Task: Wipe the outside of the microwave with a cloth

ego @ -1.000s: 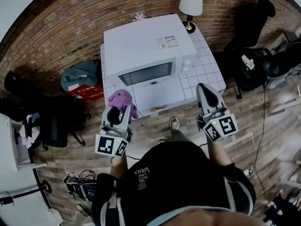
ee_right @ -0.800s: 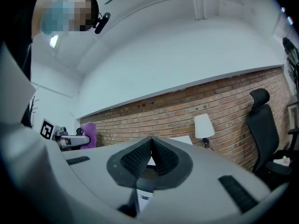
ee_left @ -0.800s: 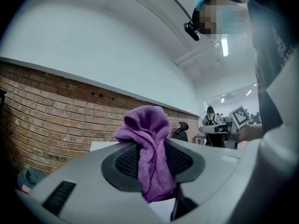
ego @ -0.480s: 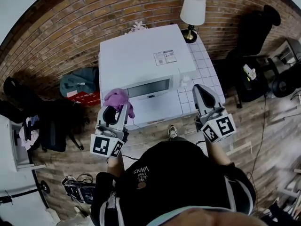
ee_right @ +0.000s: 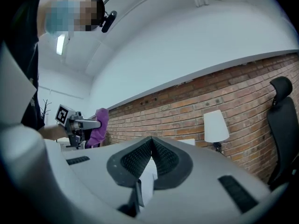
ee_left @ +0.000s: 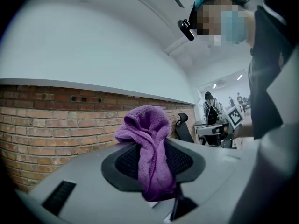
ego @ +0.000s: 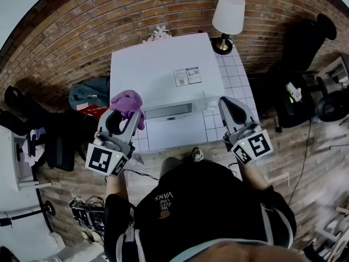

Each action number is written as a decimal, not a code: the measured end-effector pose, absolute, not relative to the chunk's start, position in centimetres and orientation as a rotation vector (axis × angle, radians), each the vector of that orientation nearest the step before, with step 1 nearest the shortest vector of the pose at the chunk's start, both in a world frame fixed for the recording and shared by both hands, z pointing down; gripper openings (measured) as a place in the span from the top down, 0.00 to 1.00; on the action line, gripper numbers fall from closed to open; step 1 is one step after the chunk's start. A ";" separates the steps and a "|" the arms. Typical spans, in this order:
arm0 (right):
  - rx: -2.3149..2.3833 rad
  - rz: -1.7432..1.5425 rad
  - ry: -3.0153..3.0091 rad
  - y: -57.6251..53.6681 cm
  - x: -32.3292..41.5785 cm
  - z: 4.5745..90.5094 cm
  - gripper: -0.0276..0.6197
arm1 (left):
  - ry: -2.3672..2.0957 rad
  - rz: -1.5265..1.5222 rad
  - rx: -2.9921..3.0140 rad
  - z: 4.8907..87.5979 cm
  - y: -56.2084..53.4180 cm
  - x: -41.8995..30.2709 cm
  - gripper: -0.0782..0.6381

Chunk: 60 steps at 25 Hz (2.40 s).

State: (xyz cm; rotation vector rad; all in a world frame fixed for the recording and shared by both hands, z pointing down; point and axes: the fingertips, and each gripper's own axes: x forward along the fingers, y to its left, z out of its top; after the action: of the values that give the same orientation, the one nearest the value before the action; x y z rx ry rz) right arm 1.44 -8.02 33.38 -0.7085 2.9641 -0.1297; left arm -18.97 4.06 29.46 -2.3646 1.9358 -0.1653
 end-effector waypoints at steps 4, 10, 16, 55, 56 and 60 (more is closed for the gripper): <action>-0.716 -0.146 2.963 -8.9 1.1 33.7 0.96 | 1.826 -0.265 -2.424 28.6 1.0 -18.8 0.69; -0.823 -0.169 2.925 -9.4 1.4 33.7 0.96 | 1.595 -0.543 -2.465 28.5 -4.7 -18.6 0.69; -0.958 -0.192 2.873 -9.6 2.5 34.0 0.96 | 1.285 -0.824 -2.414 30.0 -11.3 -17.3 0.69; -1.308 -0.326 2.681 -11.1 8.0 35.5 0.96 | 0.869 -1.819 -2.199 42.3 -29.7 -20.0 0.69; -1.288 -0.326 2.692 -11.0 7.3 35.4 0.96 | 0.887 -1.835 -2.195 42.3 -28.9 -21.4 0.69; -1.193 -0.322 2.745 -10.7 4.3 35.0 0.96 | 0.976 -1.899 -2.179 42.5 -25.5 -27.5 0.69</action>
State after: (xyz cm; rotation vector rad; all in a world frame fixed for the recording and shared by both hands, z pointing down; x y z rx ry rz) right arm 4.35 -10.66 34.98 -1.1927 2.7455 -0.3215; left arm -27.49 -25.52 42.46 -2.1787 0.9758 -1.8988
